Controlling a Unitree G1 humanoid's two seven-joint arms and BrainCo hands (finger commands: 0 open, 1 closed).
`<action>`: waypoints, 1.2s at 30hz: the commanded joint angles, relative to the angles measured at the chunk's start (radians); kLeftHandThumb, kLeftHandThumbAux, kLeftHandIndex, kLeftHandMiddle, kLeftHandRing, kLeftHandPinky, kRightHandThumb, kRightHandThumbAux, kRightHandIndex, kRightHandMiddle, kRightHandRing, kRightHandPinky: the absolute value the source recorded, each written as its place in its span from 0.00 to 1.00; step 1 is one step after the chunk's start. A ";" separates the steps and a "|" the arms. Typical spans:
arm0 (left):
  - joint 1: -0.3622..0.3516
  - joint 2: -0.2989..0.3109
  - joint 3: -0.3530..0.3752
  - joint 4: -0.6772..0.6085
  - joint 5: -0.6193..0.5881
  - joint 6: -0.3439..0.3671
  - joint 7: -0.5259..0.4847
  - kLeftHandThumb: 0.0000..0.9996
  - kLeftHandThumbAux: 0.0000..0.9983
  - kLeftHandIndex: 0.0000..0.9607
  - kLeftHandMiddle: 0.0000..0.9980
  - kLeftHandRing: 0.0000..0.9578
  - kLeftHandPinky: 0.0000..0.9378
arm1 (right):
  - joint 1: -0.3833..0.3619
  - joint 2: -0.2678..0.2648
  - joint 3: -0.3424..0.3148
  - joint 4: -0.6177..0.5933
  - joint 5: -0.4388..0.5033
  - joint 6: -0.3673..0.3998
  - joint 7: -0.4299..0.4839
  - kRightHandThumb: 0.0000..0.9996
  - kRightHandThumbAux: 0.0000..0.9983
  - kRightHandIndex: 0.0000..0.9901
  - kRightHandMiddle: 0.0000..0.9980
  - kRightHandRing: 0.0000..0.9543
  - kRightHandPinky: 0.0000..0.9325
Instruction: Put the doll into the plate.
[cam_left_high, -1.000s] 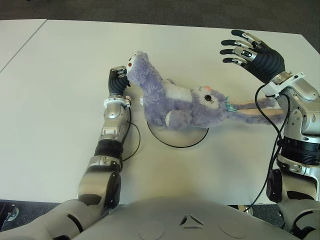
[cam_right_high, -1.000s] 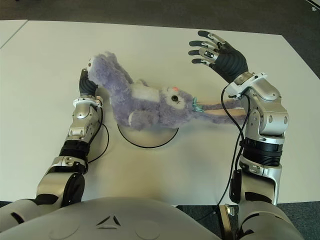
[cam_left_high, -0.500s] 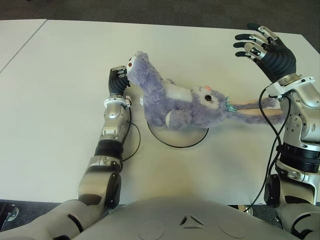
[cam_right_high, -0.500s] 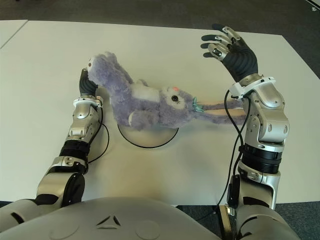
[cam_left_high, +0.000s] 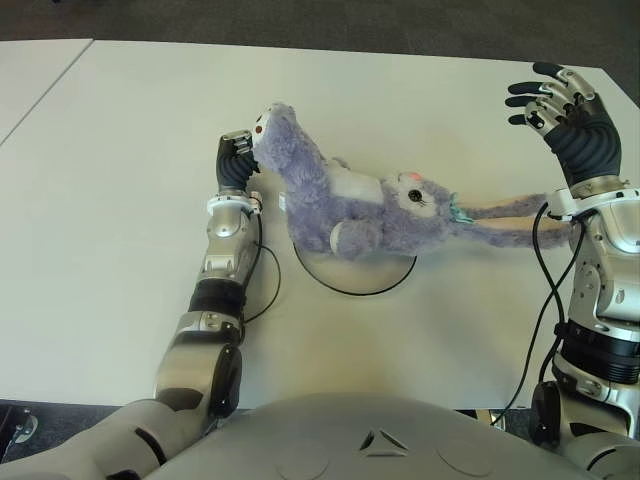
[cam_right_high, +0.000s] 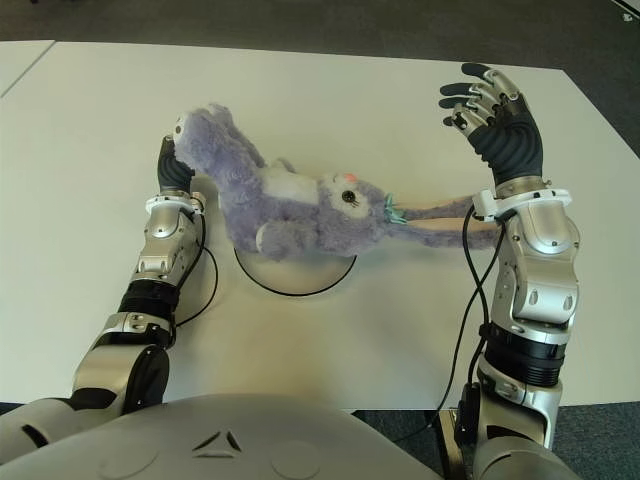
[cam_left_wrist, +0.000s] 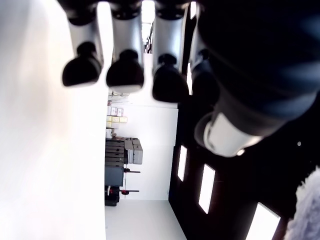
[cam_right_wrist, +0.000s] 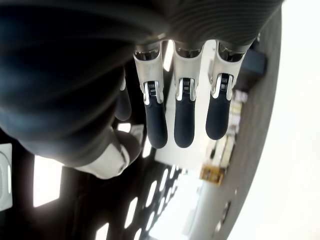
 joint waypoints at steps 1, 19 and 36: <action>0.062 -0.029 -0.001 0.062 -0.007 -0.013 0.001 0.43 0.75 0.81 0.84 0.88 0.87 | 0.014 0.001 0.046 -0.027 -0.154 0.000 -0.092 0.70 0.72 0.42 0.37 0.43 0.48; 0.068 -0.052 -0.005 0.058 0.002 -0.042 0.018 0.42 0.77 0.81 0.85 0.89 0.89 | -0.008 0.254 0.026 0.214 -0.099 -0.161 -0.222 0.83 0.68 0.42 0.48 0.58 0.63; 0.094 -0.062 -0.008 0.013 0.010 -0.038 0.032 0.41 0.78 0.81 0.85 0.89 0.89 | 0.080 0.338 0.052 0.128 -0.113 -0.129 -0.261 0.84 0.68 0.40 0.54 0.66 0.67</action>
